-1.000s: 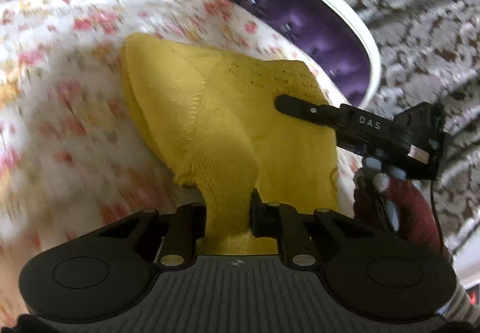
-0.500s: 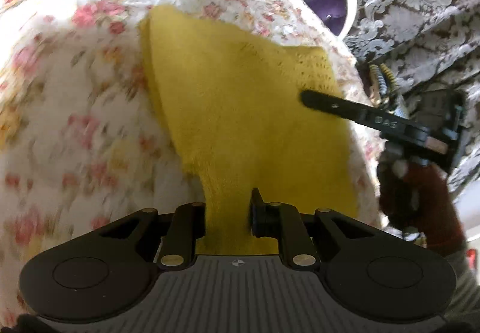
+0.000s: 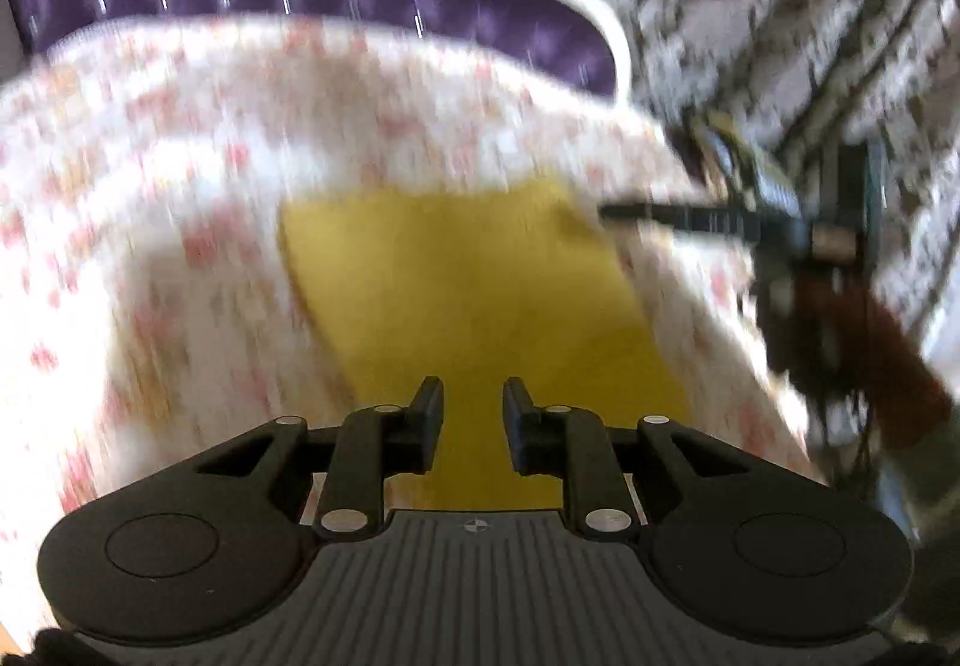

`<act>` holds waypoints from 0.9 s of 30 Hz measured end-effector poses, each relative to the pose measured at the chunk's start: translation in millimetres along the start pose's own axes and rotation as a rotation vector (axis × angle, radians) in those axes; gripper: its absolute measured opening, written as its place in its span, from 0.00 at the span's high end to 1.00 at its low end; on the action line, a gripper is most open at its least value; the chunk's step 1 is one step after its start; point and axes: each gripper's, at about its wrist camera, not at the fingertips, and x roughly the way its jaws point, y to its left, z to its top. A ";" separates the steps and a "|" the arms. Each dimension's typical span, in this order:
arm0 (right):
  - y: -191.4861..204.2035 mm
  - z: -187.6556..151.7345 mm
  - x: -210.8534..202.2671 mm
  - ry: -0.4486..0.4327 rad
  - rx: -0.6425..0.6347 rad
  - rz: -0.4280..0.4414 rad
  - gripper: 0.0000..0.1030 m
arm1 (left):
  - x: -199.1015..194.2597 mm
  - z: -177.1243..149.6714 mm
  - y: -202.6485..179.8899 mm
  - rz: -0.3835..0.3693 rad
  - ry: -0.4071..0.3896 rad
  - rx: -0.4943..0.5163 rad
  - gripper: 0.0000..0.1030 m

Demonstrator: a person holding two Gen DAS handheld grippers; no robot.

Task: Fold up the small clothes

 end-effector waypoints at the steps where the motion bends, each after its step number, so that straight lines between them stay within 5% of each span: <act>1: 1.2 2.7 3.1 -0.016 -0.002 -0.008 0.38 | 3.7 9.1 -1.9 0.033 -0.039 0.017 0.74; 5: 4.9 4.8 26.7 -0.019 -0.007 -0.034 0.38 | 46.6 40.1 -3.6 0.133 -0.116 0.027 0.74; 12: 2.0 -16.1 62.4 0.061 -0.079 -0.164 0.38 | 131.1 49.4 16.2 0.308 0.001 0.041 0.73; 27: -6.2 -26.6 64.2 0.018 -0.038 -0.187 0.25 | 150.6 54.3 8.9 0.420 -0.002 0.092 0.70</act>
